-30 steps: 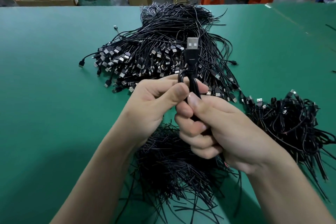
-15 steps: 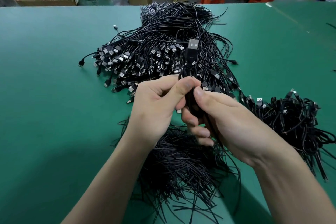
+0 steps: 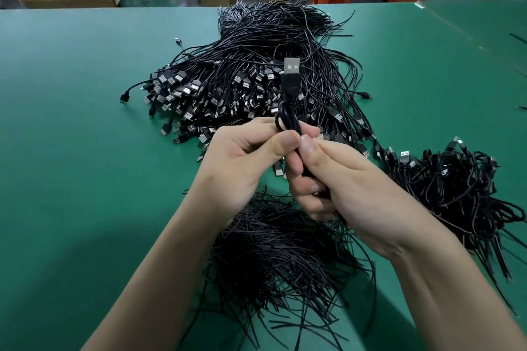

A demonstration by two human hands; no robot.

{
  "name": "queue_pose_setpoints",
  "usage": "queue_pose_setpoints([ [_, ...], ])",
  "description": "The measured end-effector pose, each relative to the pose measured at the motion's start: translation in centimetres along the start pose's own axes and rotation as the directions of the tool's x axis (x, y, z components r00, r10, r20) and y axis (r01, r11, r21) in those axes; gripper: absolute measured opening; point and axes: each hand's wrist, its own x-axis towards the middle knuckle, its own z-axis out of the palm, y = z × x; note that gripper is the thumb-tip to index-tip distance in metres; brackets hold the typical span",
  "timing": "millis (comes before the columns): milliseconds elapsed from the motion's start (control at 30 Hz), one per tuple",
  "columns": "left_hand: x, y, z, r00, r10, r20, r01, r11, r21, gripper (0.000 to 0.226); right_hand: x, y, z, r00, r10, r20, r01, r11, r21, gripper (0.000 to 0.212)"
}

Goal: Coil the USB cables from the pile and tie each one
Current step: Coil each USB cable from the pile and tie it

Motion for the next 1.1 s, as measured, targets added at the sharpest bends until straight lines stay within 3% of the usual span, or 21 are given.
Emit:
queue_pose_setpoints([
  [200,0.0,0.0,0.2,0.997,-0.027,-0.073,0.022,0.998,-0.062,0.028,-0.2,0.0,-0.4,1.0,0.029,-0.009,-0.029,0.999,-0.03,0.036],
  [333,0.1,-0.1,0.3,0.999,0.002,-0.033,-0.002,1.0,0.004,0.053,0.1,0.1,-0.2,0.999,-0.036,-0.025,0.031,0.984,-0.174,0.032],
  [567,0.3,0.1,0.5,0.997,0.021,-0.08,-0.017,0.999,0.049,0.033,0.2,0.1,0.3,0.991,-0.113,-0.072,0.101,0.983,-0.153,0.032],
  [667,0.2,0.7,0.1,0.996,-0.001,-0.084,0.021,0.972,0.235,0.028,0.3,0.1,-0.2,0.984,-0.134,-0.12,0.107,0.972,-0.212,0.029],
  [733,0.1,1.2,-0.4,0.995,-0.026,-0.096,0.073,0.847,0.526,0.016,0.1,-0.3,-0.8,0.972,-0.159,-0.17,0.109,0.956,-0.272,0.03],
  [767,0.1,1.4,-0.6,0.995,-0.078,-0.055,0.094,0.724,0.684,0.015,0.0,-0.4,-1.2,0.964,-0.178,-0.196,0.114,0.948,-0.298,0.031],
  [833,-0.1,1.9,-0.2,0.953,-0.298,0.062,0.085,0.458,0.885,0.017,-0.1,-0.6,-1.7,0.947,-0.207,-0.246,0.116,0.933,-0.34,0.032],
  [867,-0.2,2.0,0.2,0.91,-0.407,0.086,0.079,0.372,0.925,0.017,-0.2,-0.7,-1.8,0.941,-0.215,-0.263,0.112,0.927,-0.357,0.032],
  [967,-0.3,2.1,1.3,0.811,-0.582,0.067,0.084,0.229,0.97,0.02,-0.2,-0.8,-1.9,0.935,-0.227,-0.274,0.117,0.923,-0.366,0.032],
  [1100,0.3,2.1,1.9,0.756,-0.654,0.007,0.115,0.144,0.983,0.012,-0.4,-1.0,-2.1,0.944,-0.226,-0.241,0.128,0.922,-0.365,0.031],
])
